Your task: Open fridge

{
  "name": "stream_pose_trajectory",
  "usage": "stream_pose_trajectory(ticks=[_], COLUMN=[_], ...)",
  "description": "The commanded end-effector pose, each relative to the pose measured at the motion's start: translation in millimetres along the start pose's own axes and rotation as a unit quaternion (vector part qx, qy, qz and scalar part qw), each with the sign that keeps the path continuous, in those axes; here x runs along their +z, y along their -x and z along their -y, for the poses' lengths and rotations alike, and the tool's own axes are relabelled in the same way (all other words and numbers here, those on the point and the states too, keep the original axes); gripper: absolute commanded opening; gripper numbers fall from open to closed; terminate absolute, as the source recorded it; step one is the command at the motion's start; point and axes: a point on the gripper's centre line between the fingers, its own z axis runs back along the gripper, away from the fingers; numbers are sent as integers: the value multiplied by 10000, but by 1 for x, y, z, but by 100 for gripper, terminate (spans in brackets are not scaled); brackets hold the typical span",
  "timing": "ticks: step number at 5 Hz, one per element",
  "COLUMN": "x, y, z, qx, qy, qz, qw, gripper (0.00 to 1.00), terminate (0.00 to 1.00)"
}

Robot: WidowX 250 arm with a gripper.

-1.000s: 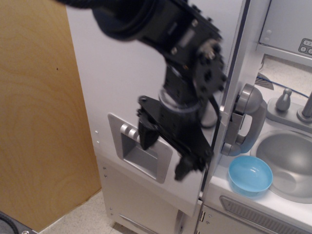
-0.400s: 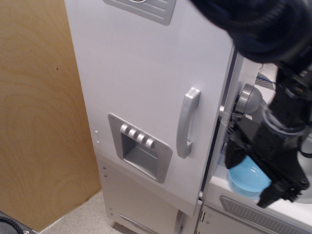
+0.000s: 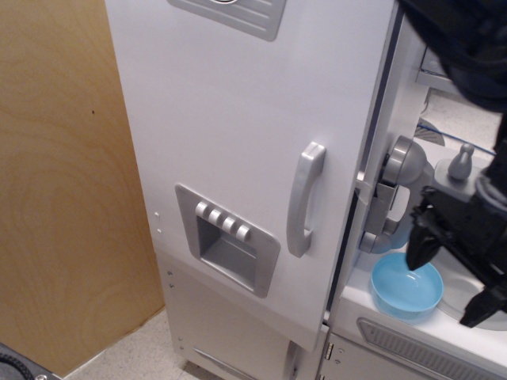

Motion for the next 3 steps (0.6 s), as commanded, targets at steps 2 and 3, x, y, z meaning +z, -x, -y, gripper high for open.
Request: stream_pose_trajectory(ticks=[2,3], x=[19,18], y=[-12,0], z=[-66,-81], qx=[780,959], qy=[-782,-802], qz=[801,616], qw=[9906,9902], gripper=[100,100], terminate=[0,0])
